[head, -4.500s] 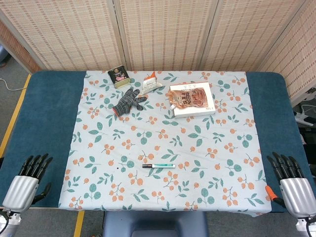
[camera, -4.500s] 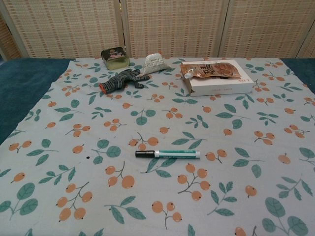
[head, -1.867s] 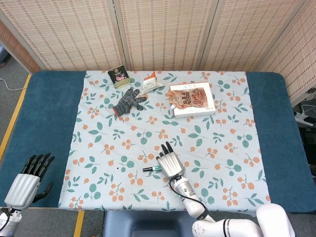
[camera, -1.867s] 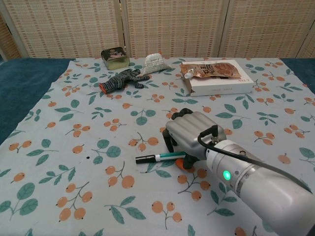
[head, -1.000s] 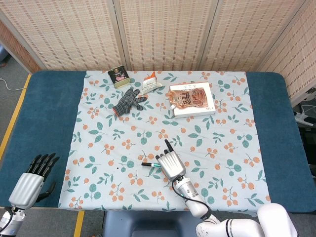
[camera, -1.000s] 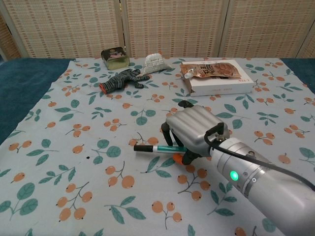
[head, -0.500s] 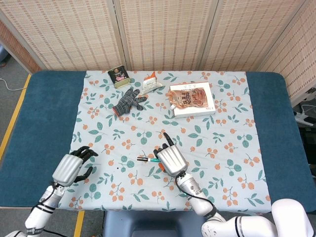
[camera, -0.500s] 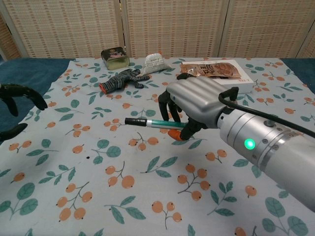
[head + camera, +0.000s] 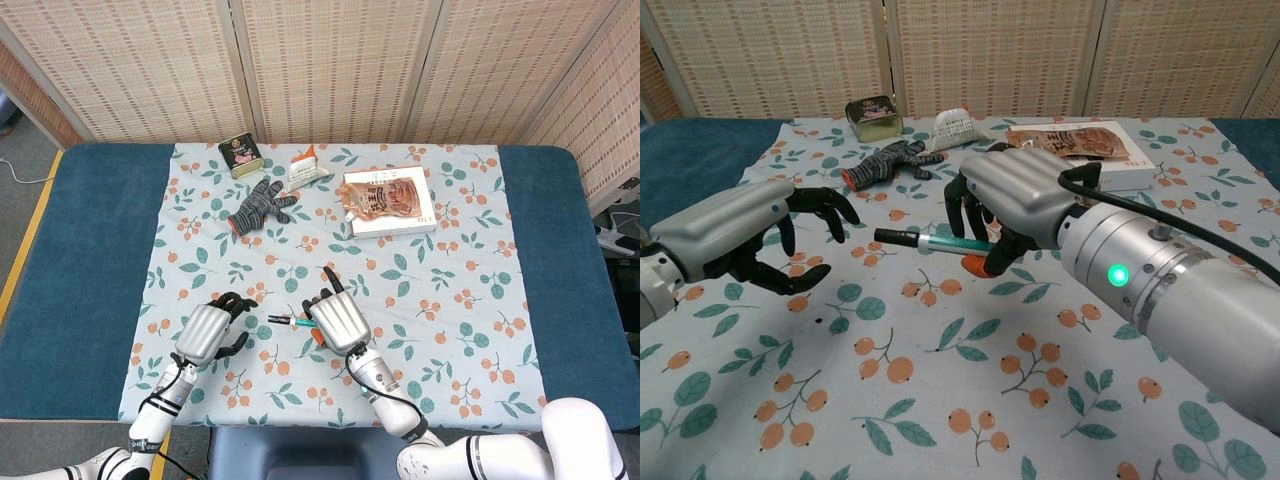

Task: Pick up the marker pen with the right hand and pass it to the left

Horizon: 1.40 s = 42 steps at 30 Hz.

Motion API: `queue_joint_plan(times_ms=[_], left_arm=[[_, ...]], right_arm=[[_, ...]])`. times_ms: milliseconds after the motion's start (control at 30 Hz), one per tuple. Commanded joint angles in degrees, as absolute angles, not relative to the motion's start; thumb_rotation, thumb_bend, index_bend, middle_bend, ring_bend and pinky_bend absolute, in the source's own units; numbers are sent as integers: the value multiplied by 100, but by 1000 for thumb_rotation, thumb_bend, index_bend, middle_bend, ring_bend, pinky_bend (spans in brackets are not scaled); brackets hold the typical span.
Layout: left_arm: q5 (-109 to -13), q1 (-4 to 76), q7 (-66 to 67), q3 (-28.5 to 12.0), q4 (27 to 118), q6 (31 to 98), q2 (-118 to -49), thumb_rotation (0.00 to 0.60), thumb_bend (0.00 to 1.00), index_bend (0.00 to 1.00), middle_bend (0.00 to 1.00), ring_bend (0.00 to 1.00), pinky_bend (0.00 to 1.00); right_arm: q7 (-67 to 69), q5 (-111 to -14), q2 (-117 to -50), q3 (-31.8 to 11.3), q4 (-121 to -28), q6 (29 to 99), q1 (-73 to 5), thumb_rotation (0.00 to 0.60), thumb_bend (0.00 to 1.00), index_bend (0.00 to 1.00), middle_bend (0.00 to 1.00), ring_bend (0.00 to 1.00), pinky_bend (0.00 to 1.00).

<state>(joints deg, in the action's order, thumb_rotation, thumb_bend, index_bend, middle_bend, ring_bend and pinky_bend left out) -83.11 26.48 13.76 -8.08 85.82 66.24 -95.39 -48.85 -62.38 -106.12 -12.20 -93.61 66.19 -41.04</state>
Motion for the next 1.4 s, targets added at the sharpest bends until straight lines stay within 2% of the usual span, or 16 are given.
queue_joint_plan(times_ms=[33, 267, 600, 967, 1267, 1400], left_arm=[[-8321, 2698, 1340, -813, 8582, 6676, -9635, 600, 381, 283, 358, 226, 495], [-8483, 2739, 1185, -730, 8518, 6858, -9801, 600, 382, 354, 429, 281, 536], [-8533, 2807, 1041, -724, 8367, 6985, -9959, 600, 381, 385, 465, 307, 547], [-8664, 2814, 799, -685, 8104, 7233, -10137, 600, 388, 512, 573, 393, 571], [-8678, 2823, 773, -643, 8056, 7286, -10208, 600, 387, 514, 579, 400, 571], [-8725, 2810, 773, -663, 7992, 7421, -10289, 600, 398, 557, 625, 451, 602]], right_arm=[[-4864, -6223, -10660, -1229, -9327, 6641, -4133, 600, 305, 941, 774, 403, 0], [-4828, -6209, -10753, -1248, -9225, 6701, -4195, 600, 305, 941, 773, 403, 0], [-4774, -6146, -10823, -1210, -9225, 6732, -4233, 600, 305, 941, 774, 403, 0], [-4769, -6151, -10895, -1171, -9179, 6769, -4276, 600, 305, 941, 773, 403, 0], [-4739, -6133, -10939, -1166, -9196, 6801, -4289, 600, 305, 941, 773, 403, 0], [-4715, -6152, -10966, -1150, -9180, 6815, -4292, 600, 304, 941, 774, 403, 0]])
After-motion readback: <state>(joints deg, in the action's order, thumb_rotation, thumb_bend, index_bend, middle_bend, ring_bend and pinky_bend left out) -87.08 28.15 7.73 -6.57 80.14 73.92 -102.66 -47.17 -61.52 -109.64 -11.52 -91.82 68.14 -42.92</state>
